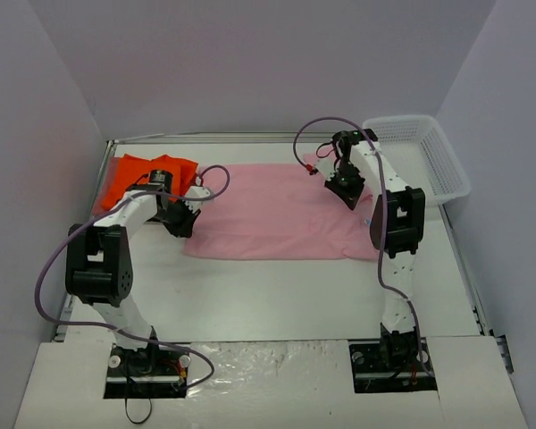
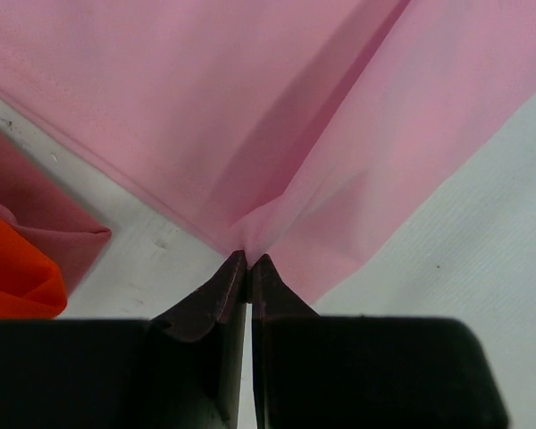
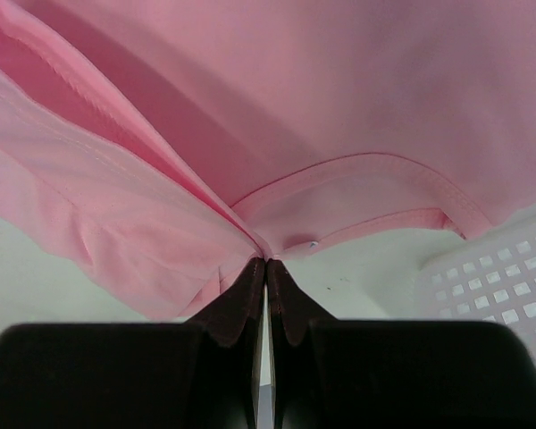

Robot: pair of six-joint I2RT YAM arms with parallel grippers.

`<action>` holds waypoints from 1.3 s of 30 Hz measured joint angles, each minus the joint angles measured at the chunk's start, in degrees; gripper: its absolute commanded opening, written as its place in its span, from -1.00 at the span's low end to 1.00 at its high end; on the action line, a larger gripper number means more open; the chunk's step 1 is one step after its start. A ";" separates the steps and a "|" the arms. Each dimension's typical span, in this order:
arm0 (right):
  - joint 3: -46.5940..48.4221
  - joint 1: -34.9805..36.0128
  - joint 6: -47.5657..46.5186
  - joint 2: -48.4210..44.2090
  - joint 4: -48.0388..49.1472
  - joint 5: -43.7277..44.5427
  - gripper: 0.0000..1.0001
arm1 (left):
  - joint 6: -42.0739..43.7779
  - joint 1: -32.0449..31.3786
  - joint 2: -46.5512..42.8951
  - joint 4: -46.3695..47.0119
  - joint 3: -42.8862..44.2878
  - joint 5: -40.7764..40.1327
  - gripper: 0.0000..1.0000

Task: Fold and stack the t-shirts
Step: Fold the flattened tshirt in 1/3 of the way

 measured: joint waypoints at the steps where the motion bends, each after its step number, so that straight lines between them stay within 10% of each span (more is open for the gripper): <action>1: 0.00 -0.02 0.02 0.31 0.00 0.02 -1.00 | -0.15 0.02 0.31 0.02 0.37 -0.15 -0.95; 15: 0.00 -0.37 1.09 1.14 1.38 0.28 -1.00 | -2.36 -0.02 6.10 -0.07 10.49 -4.35 -0.94; 21: 0.00 -0.37 2.16 1.14 2.27 0.50 0.25 | -3.21 -0.68 8.46 -0.13 10.45 -6.16 -0.46; 27: 0.00 -0.42 2.99 1.09 3.78 0.68 0.33 | -5.07 -1.14 8.68 0.63 10.38 -9.60 0.06; 39: -20.98 -0.52 4.74 -19.69 7.80 0.61 0.33 | -6.08 -1.68 -0.92 1.31 6.51 -11.58 0.21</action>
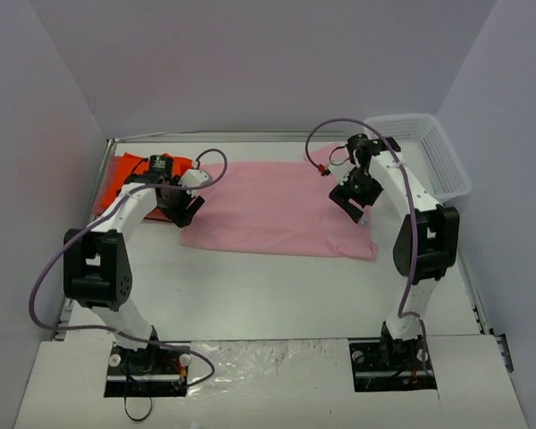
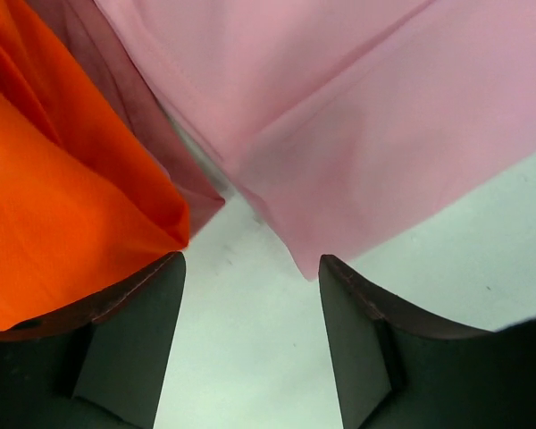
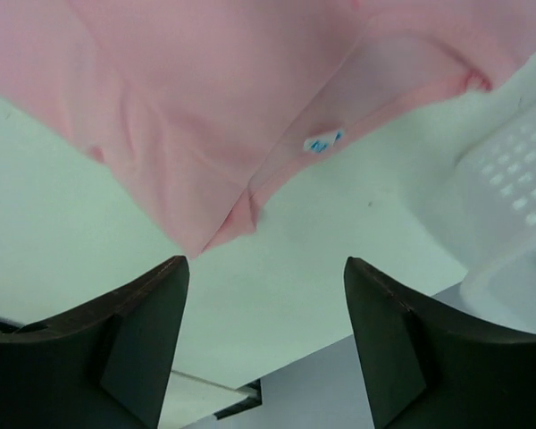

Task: Fold and stack the t-shirts
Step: Fold the flattened tshirt in 1/3 of the way

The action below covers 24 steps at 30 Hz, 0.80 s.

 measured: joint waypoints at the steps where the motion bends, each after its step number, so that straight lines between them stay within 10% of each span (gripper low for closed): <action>1: -3.04 -0.13 0.22 -2.91 0.24 -0.04 0.34 | 0.02 0.00 -1.57 0.00 -1.18 -0.17 0.23; 24: -26.23 -3.61 2.86 -16.06 7.50 -3.80 0.34 | 2.69 -0.96 -5.33 13.49 -20.61 -5.55 0.22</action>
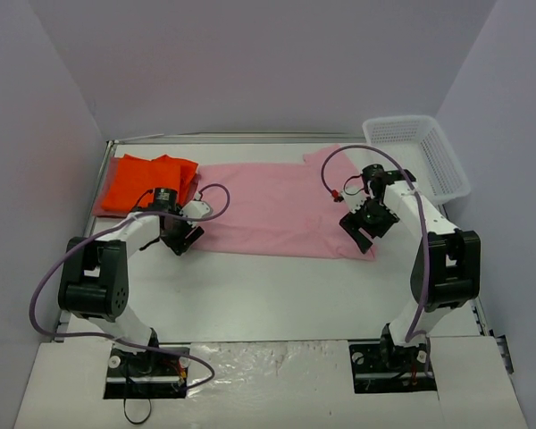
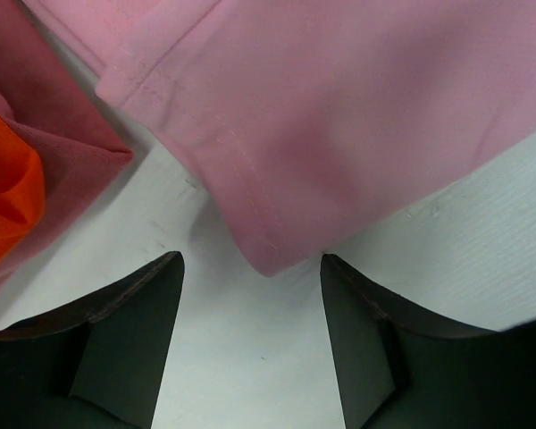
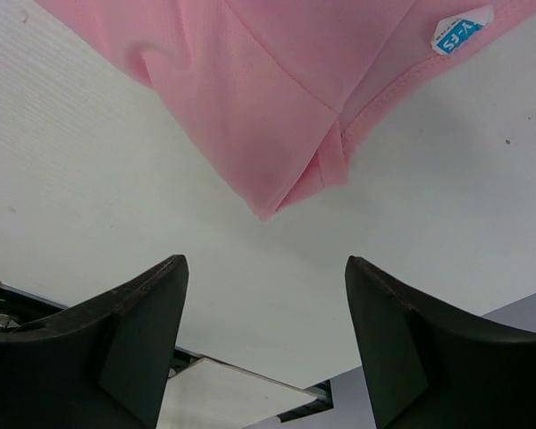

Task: Fold and stack the t-shirts
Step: Fold the flattened tshirt in 1/3 of the way

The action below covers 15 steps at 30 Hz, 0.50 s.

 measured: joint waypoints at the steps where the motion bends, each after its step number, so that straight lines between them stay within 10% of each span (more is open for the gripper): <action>1: -0.33 -0.02 0.17 -0.09 0.17 -0.07 0.33 | 0.04 0.00 0.11 0.42 0.00 0.04 0.22; 4: -1.16 -0.20 0.42 -0.09 0.42 -0.11 0.33 | 0.37 0.00 0.52 0.85 0.07 0.44 0.06; 8: -1.90 -0.50 0.57 -0.09 0.52 -0.04 0.33 | 2.14 0.00 0.59 0.28 0.11 2.49 -0.88; 15: -3.58 -0.72 0.55 -0.09 0.85 0.13 0.33 | 4.96 0.00 0.59 -1.53 0.13 5.68 -0.95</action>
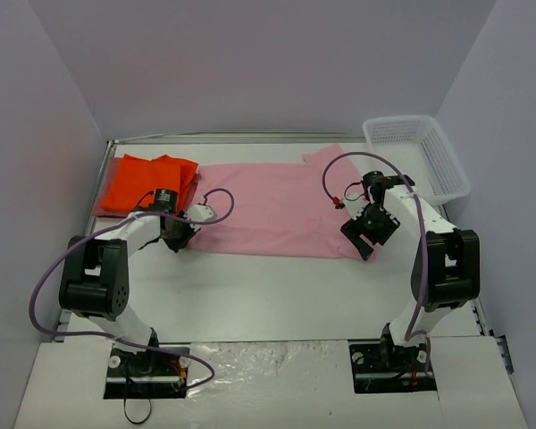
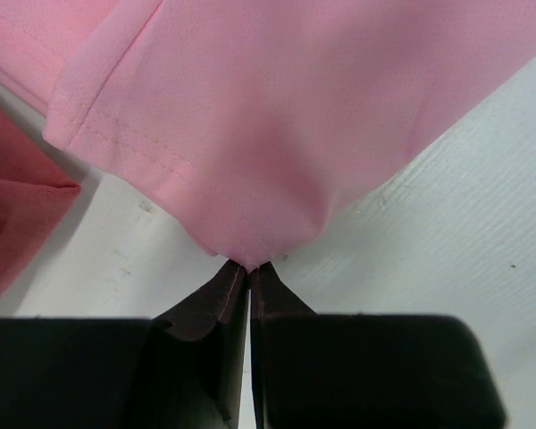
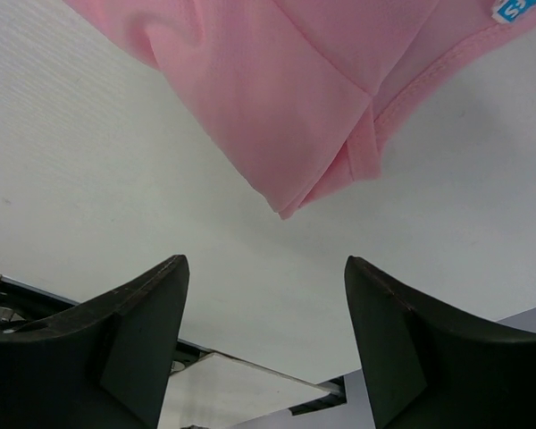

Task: Fold and stack the t-shirts
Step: Fold the flattened tshirt in 1/3 of the way

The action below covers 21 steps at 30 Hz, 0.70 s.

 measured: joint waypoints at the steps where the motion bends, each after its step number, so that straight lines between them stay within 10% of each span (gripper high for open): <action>1: -0.37 0.00 -0.02 0.00 0.02 0.00 0.32 | 0.11 0.00 0.00 -0.20 0.00 0.24 -0.95; 21: -2.34 -3.76 -1.68 7.32 2.25 -0.20 -0.21 | 0.48 0.00 0.00 -1.20 0.00 0.66 -0.95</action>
